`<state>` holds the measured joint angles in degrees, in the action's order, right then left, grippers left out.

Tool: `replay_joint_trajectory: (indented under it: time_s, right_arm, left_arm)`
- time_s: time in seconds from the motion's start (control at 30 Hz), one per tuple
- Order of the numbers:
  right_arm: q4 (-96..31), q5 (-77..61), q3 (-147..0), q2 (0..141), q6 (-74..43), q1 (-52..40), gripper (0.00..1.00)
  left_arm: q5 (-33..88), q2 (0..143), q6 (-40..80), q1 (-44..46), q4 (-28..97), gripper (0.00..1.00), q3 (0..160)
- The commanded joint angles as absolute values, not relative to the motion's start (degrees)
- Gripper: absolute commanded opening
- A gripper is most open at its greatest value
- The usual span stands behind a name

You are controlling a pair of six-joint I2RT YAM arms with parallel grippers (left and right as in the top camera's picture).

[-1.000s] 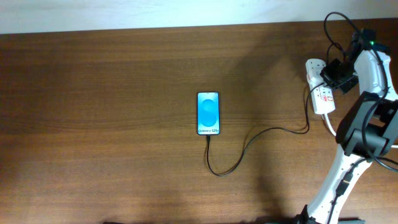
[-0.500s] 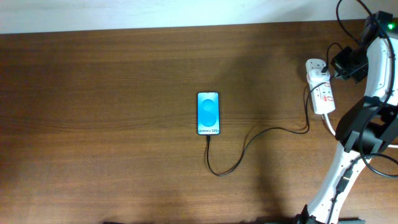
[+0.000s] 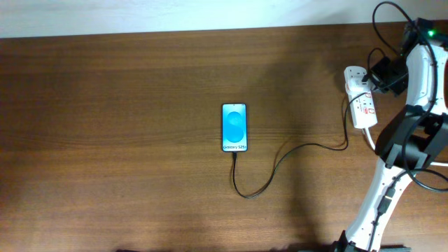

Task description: Plug charger to phone and switch on socket

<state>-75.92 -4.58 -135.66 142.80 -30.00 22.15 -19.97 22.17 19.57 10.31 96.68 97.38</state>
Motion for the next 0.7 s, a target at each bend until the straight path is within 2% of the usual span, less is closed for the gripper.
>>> replay_joint_trajectory:
  time_s: [0.0,0.67]
  right_arm:
    - [-75.4,-4.5,-134.9,144.5,-30.4,20.9,0.04]
    - [-72.3,-3.2,-131.1,144.7,-30.4,21.0,0.04]
  left_arm:
    - [-20.4,21.7,20.3,10.0,96.7,0.99,97.5]
    - [-20.4,21.7,20.3,10.0,96.7,0.99,97.5]
